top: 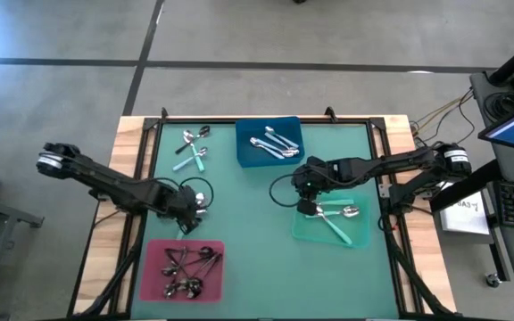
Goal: Sort silverware by color (type)
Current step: Put the green spoon into the green bin
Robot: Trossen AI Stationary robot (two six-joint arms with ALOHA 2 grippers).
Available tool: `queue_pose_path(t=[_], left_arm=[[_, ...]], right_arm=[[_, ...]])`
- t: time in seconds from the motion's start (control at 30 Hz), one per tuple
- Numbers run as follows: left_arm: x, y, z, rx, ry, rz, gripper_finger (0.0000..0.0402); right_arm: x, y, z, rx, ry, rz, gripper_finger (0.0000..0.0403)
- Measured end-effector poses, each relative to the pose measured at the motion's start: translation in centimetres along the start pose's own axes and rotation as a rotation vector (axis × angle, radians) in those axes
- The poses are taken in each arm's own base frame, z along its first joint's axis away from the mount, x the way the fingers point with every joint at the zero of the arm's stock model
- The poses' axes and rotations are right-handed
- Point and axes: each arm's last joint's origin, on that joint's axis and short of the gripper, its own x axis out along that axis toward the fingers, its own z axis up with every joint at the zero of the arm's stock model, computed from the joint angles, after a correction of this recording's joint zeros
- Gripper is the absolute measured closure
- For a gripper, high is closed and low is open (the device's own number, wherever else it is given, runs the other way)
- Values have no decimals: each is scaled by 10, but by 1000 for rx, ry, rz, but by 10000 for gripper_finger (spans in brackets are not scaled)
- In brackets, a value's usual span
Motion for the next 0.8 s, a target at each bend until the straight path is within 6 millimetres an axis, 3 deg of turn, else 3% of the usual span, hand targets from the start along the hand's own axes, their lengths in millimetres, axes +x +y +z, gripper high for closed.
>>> queue_pose_path(t=[0.27, 0.8], left_arm=[[12, -15, 8, -26, -47, -67, 274], [11, -9, 3, -208, 30, -20, 274]], right_arm=[[1, 0, -2, -15, 5, -1, 335], [1, 0, -2, -17, 7, 0, 335]])
